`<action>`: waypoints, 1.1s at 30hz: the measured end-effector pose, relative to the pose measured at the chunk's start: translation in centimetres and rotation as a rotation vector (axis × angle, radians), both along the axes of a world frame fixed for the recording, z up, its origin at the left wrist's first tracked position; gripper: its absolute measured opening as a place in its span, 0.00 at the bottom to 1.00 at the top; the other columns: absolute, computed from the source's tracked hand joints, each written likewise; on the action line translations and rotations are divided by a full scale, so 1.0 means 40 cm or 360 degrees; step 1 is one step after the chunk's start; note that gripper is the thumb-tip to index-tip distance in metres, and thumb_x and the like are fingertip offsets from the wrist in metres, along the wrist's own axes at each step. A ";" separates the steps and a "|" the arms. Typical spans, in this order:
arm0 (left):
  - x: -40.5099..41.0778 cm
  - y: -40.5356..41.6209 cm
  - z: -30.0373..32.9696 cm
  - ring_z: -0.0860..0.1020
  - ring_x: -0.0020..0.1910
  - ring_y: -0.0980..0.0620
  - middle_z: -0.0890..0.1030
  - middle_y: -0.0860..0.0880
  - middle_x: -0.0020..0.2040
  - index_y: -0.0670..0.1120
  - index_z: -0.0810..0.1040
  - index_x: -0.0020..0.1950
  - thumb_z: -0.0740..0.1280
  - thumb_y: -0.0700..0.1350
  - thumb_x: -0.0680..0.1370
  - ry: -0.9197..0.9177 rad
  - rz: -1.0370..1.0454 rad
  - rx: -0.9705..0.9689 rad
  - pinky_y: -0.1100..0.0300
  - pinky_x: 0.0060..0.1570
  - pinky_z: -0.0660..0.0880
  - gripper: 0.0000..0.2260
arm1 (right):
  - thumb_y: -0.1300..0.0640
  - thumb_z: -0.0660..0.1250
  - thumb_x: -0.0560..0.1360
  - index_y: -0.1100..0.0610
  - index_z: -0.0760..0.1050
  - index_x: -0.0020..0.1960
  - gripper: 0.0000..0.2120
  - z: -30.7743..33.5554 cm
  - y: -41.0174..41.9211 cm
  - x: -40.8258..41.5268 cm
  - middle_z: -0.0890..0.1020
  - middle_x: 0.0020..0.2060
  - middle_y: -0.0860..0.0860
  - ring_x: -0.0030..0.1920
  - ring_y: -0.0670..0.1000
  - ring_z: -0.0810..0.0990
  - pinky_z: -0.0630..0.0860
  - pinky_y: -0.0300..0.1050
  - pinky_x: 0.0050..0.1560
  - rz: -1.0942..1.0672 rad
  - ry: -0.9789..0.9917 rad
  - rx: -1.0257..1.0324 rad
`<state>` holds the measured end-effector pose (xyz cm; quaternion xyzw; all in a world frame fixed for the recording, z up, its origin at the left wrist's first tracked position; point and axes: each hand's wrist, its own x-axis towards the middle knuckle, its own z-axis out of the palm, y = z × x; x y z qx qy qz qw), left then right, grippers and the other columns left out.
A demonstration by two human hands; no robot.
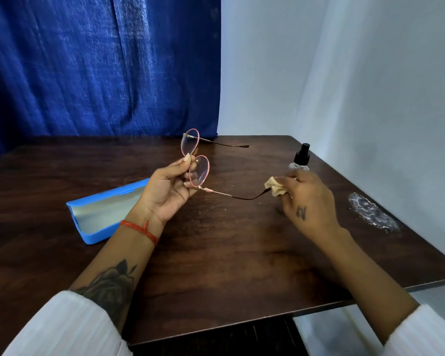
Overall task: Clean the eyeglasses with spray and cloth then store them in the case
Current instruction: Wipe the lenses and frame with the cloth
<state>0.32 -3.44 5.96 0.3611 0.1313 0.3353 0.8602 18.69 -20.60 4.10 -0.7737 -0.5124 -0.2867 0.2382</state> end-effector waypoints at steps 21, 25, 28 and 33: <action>-0.002 -0.014 -0.016 0.75 0.28 0.61 0.79 0.53 0.30 0.44 0.83 0.33 0.79 0.47 0.54 0.0189 -0.0311 0.0660 0.69 0.29 0.72 0.12 | 0.62 0.69 0.69 0.61 0.80 0.48 0.09 0.143 0.177 -0.064 0.81 0.39 0.57 0.42 0.59 0.76 0.64 0.42 0.37 0.0323 -0.0269 -0.0059; 0.000 -0.011 -0.016 0.74 0.27 0.61 0.78 0.54 0.29 0.45 0.83 0.32 0.73 0.36 0.63 0.0241 -0.0297 0.0707 0.69 0.30 0.70 0.04 | 0.61 0.69 0.70 0.61 0.79 0.53 0.12 0.116 0.159 -0.035 0.81 0.43 0.58 0.46 0.61 0.76 0.72 0.46 0.39 0.0223 -0.0193 -0.0173; -0.002 -0.007 -0.016 0.74 0.28 0.61 0.79 0.54 0.30 0.45 0.83 0.33 0.79 0.43 0.57 0.0198 -0.0319 0.0685 0.69 0.32 0.70 0.08 | 0.60 0.67 0.72 0.61 0.78 0.56 0.14 0.102 0.142 -0.030 0.81 0.48 0.58 0.50 0.60 0.75 0.72 0.48 0.42 0.0119 -0.0157 -0.0230; -0.009 0.006 -0.014 0.72 0.26 0.60 0.77 0.54 0.28 0.45 0.83 0.32 0.82 0.54 0.48 0.0205 -0.0289 0.0718 0.69 0.31 0.68 0.19 | 0.57 0.62 0.76 0.60 0.76 0.55 0.11 0.095 0.118 -0.026 0.79 0.50 0.56 0.53 0.57 0.74 0.67 0.46 0.42 -0.0017 -0.0067 -0.0314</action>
